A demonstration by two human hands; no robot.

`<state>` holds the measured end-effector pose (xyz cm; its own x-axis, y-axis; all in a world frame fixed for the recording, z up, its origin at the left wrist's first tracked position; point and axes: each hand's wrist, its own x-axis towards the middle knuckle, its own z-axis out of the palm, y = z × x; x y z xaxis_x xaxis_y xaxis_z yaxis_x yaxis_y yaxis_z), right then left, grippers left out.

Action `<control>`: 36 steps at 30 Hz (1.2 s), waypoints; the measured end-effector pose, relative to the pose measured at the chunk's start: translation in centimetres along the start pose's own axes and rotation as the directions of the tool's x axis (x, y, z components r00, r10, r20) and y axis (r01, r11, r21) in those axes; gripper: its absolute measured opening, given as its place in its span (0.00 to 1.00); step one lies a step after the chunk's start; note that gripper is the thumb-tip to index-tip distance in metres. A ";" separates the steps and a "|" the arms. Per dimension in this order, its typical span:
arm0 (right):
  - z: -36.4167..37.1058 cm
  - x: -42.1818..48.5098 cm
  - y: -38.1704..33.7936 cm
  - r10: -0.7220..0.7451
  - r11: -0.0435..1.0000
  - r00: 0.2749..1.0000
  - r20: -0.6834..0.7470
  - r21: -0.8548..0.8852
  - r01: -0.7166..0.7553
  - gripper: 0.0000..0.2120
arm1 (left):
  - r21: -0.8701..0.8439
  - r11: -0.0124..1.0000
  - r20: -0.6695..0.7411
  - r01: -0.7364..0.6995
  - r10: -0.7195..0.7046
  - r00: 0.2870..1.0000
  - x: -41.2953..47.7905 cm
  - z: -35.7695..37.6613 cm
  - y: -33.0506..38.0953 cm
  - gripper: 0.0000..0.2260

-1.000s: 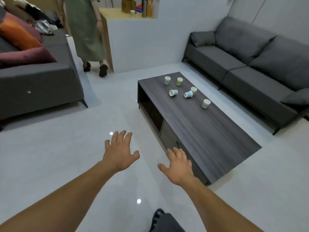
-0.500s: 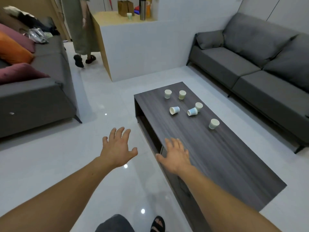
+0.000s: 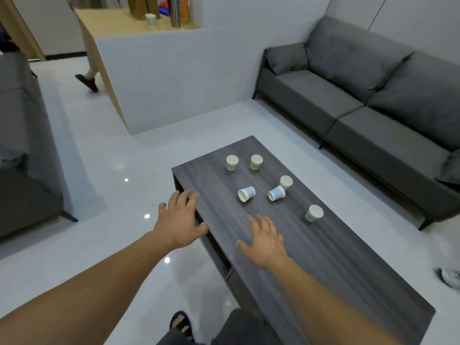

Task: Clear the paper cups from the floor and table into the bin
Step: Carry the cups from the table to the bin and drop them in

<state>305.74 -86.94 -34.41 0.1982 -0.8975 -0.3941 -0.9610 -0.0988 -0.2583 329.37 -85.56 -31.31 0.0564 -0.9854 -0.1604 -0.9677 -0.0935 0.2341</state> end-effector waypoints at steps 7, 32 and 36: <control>-0.8 8.5 1.8 0.077 0.997 0.994 0.074 0.021 -0.079 0.40 | 0.009 0.997 0.103 -0.070 0.069 0.992 10.7 0.1 0.9 0.37; 10.8 46.2 13.7 -0.087 0.984 0.966 0.244 -0.129 0.121 0.41 | -0.162 0.987 0.501 -0.016 0.096 0.860 39.5 21.1 2.6 0.37; 11.7 45.6 13.6 0.023 0.987 0.994 0.105 0.153 -0.039 0.34 | -0.266 0.963 0.532 0.046 0.107 0.840 40.8 22.9 3.2 0.38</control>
<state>303.94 -124.18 -66.23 0.1949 -0.8497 -0.4900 -0.9270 0.0036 -0.3750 322.95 -122.82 -59.09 -0.1871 -0.7618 -0.6202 -0.8640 -0.1728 0.4730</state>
